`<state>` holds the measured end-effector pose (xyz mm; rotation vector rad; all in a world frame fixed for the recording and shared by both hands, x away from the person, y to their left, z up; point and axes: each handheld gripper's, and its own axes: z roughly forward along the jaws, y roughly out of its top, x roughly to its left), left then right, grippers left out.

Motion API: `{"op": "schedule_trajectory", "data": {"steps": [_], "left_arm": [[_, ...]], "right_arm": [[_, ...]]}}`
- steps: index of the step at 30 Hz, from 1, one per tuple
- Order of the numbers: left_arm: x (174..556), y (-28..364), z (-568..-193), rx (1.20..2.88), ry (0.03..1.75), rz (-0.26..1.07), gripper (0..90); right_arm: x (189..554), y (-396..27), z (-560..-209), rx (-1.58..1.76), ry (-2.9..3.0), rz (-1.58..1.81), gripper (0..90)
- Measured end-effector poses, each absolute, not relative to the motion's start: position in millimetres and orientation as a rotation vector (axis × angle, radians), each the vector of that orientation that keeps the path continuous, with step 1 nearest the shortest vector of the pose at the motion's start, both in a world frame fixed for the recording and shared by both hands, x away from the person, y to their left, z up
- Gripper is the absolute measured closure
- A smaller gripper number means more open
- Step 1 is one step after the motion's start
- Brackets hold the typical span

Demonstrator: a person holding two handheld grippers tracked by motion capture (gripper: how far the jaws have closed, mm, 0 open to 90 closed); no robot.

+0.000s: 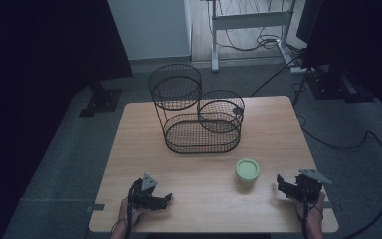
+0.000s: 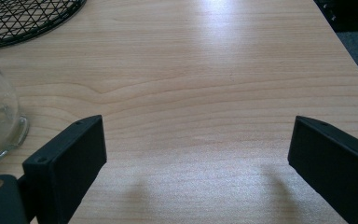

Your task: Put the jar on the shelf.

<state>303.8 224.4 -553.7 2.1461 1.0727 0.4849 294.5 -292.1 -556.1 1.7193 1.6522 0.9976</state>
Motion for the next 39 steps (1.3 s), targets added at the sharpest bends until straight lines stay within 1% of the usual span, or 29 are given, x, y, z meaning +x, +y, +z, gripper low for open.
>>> {"op": "schedule_trajectory", "data": {"steps": [39], "left_arm": [[302.5,223.6,-553.5,2.147,1.07,0.504,4.0]], "right_arm": [[292.4,-288.8,-554.1,1.689,1.649,0.976,7.0]]}}
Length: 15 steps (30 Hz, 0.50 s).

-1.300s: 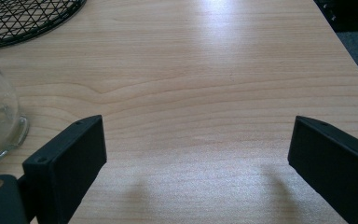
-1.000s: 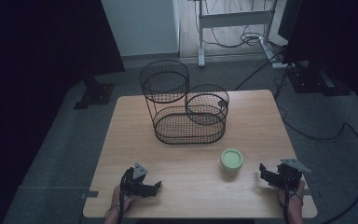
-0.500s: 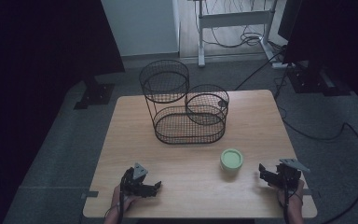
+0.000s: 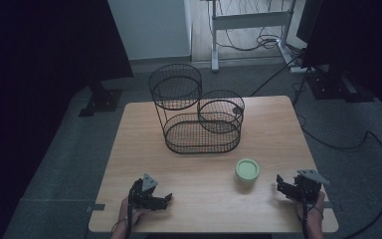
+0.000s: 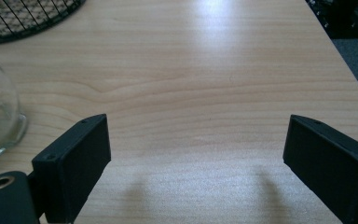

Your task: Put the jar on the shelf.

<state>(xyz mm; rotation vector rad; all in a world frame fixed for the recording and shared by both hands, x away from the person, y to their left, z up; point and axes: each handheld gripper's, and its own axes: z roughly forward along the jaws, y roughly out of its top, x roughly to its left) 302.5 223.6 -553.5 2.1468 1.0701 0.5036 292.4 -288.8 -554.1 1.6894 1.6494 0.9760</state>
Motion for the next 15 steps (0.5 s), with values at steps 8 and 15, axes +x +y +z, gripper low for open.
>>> {"op": "schedule_trajectory", "data": {"steps": [8,15], "left_arm": [[303,224,-554,2.147,1.073,0.501,3.9],[303,224,-554,2.146,1.075,0.5,4.0]], "right_arm": [[286,-289,-543,1.655,1.625,1.083,6.7],[281,-288,-536,1.633,1.617,1.134,6.7]]}}
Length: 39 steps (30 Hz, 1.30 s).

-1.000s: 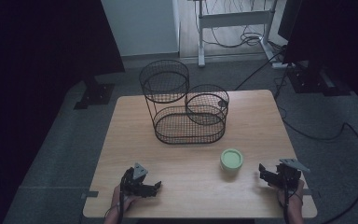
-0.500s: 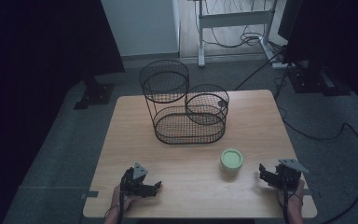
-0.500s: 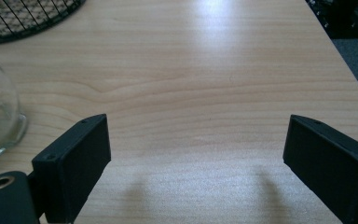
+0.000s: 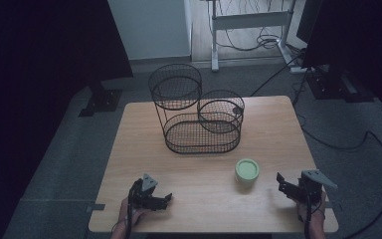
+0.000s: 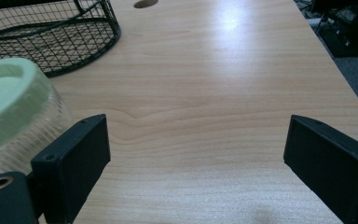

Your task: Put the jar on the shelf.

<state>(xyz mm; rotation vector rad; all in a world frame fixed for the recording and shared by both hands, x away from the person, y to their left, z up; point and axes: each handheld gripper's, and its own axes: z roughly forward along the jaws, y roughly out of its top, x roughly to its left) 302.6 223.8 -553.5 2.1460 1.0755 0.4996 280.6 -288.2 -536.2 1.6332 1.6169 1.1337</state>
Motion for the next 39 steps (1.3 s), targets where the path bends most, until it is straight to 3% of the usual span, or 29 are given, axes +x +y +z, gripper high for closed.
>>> {"op": "schedule_trajectory", "data": {"steps": [21,39], "left_arm": [[303,224,-554,2.148,1.072,0.496,4.1],[303,224,-554,2.148,1.071,0.494,4.1]], "right_arm": [[270,-259,-513,1.489,1.701,1.274,4.4],[272,-234,-513,1.405,1.82,1.252,3.1]]}}
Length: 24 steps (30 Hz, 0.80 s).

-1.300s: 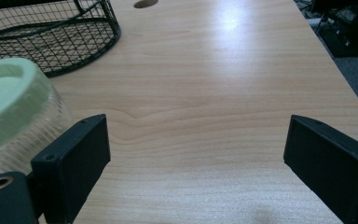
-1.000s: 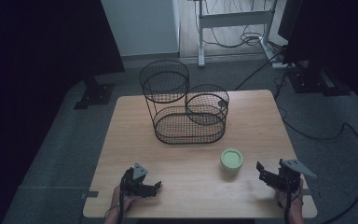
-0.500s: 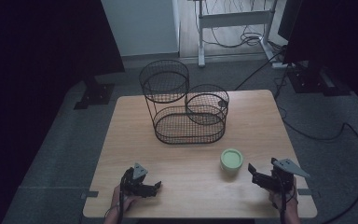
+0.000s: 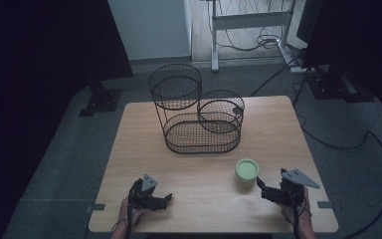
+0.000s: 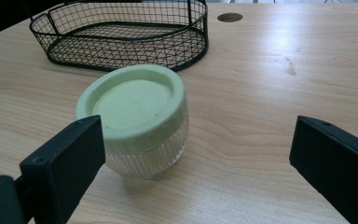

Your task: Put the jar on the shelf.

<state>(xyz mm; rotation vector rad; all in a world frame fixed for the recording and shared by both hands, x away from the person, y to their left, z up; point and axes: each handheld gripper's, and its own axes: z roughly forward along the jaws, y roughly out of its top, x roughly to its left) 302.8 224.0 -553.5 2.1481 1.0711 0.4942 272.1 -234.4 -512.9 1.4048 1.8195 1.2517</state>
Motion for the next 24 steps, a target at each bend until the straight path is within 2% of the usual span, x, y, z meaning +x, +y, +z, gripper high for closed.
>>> {"op": "schedule_trajectory", "data": {"steps": [24], "left_arm": [[303,223,-554,2.148,1.069,0.489,4.2]], "right_arm": [[286,-203,-516,1.312,1.911,1.21,2.2]]}}
